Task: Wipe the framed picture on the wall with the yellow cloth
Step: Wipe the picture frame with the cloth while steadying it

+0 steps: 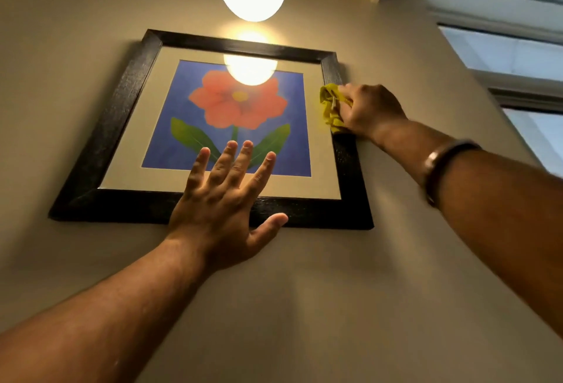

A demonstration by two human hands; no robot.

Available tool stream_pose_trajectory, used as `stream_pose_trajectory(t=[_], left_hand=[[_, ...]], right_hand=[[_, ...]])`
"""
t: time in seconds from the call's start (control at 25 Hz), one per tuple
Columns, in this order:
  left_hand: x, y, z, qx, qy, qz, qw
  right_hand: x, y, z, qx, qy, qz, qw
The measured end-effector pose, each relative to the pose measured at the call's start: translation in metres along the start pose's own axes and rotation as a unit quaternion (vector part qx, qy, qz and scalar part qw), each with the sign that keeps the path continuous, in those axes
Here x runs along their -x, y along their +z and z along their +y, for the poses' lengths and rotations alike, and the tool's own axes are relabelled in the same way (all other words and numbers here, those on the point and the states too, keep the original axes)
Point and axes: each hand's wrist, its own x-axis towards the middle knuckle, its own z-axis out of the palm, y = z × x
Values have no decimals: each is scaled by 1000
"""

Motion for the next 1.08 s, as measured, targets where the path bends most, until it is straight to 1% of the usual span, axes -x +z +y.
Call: stream_pose_trajectory(t=[0.12, 0.2, 0.24, 0.32, 0.36, 0.48, 0.52, 0.56, 0.64, 0.72, 0.8, 0.88, 0.92, 0.96, 1.0, 1.08], left_hand=[[2, 3, -5, 11, 3, 2, 1000], [-2, 1, -3, 17, 7, 4, 1000], [-2, 0, -2, 18, 8, 4, 1000], [-1, 0, -3, 19, 7, 6, 1000], [2, 1, -3, 17, 6, 4, 1000], [2, 2, -2, 14, 2, 6, 1000], [1, 3, -3, 16, 0, 9, 1000], [0, 2, -4, 16, -1, 12, 1000], [0, 2, -4, 16, 3, 12, 1000], [2, 3, -4, 17, -1, 16, 1000], [1, 2, -4, 21, -1, 16, 1000], [0, 2, -3, 21, 0, 20, 1000], [-1, 3, -3, 19, 3, 20, 1000], [-1, 3, -2, 18, 4, 18, 1000], [-1, 4, -1, 16, 5, 18, 1000], [1, 5, -3, 15, 1, 18, 1000]], right_hand=[[114, -12, -5, 2, -130, -42, 991], [179, -12, -10, -5, -164, -65, 984], [186, -6, -10, -13, -165, -67, 984], [135, 1, -15, -9, -146, -65, 987], [90, 8, -17, 6, -115, -64, 991], [-58, 13, -19, -8, 23, -130, 991], [-87, 17, -23, -2, 55, -141, 988], [-101, 19, -26, 4, 68, -142, 988], [-86, 17, -26, 8, 46, -134, 990], [-32, 9, -14, -15, -11, -146, 989], [63, 1, 0, -29, -71, -160, 984], [170, -2, -9, -45, -121, -171, 977], [197, -1, -8, -54, -139, -164, 975], [201, 2, -4, -66, -153, -148, 975], [182, 2, -3, -69, -149, -128, 978], [102, 3, -12, -52, -81, -104, 990]])
